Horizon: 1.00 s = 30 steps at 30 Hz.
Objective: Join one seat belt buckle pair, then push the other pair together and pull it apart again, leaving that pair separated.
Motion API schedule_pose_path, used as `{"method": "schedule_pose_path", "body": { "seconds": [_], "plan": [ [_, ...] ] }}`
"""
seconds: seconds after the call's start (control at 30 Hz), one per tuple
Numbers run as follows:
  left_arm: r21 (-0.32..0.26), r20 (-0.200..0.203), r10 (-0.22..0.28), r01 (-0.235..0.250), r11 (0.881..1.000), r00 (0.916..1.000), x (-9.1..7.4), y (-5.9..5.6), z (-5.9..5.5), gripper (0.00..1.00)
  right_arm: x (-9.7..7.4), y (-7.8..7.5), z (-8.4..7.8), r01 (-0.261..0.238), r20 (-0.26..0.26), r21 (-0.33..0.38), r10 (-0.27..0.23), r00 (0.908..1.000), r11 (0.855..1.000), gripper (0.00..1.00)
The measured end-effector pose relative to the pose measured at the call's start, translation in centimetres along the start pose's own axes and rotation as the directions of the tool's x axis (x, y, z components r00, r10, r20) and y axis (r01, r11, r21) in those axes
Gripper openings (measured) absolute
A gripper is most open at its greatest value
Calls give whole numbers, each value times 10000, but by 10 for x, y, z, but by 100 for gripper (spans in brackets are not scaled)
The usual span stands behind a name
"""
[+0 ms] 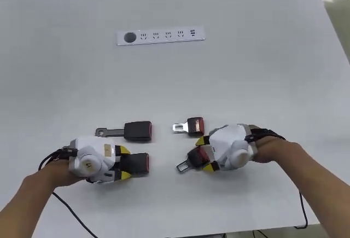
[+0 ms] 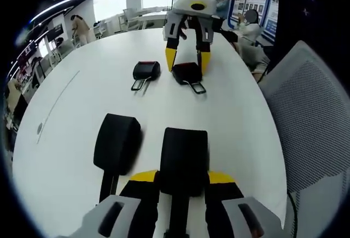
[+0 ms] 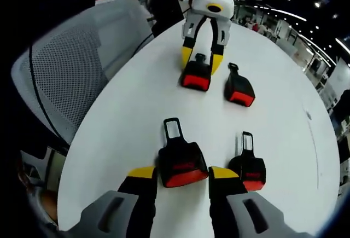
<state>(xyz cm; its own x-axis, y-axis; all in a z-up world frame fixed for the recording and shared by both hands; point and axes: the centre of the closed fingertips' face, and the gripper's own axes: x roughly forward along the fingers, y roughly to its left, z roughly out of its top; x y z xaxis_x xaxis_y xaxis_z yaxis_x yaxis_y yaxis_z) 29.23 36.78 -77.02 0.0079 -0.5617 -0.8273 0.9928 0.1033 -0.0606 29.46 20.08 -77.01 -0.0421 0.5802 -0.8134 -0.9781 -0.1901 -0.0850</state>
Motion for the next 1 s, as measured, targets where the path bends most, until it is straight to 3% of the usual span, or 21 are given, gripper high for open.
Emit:
{"method": "schedule_pose_path", "body": {
  "seconds": [0.23, 0.53, 1.0],
  "plan": [
    [-12, 6, -33, 33, 10000, 10000, 2, 1, -4, 33, 1, 0, -2, 42, -102, 135, -40, 9999, 9999, 32],
    [-35, -10, 8, -8, 10000, 10000, 2, 2, -6, 33, -1, -2, -1, 395, -183, 875, -381, 9991, 9954, 31],
    [-71, -62, 52, -52, 10000, 10000, 1, 0, -1, 33, -8, 2, 7, 905, -128, 1525, -896, 9959, 9841, 30]
  ]
}}
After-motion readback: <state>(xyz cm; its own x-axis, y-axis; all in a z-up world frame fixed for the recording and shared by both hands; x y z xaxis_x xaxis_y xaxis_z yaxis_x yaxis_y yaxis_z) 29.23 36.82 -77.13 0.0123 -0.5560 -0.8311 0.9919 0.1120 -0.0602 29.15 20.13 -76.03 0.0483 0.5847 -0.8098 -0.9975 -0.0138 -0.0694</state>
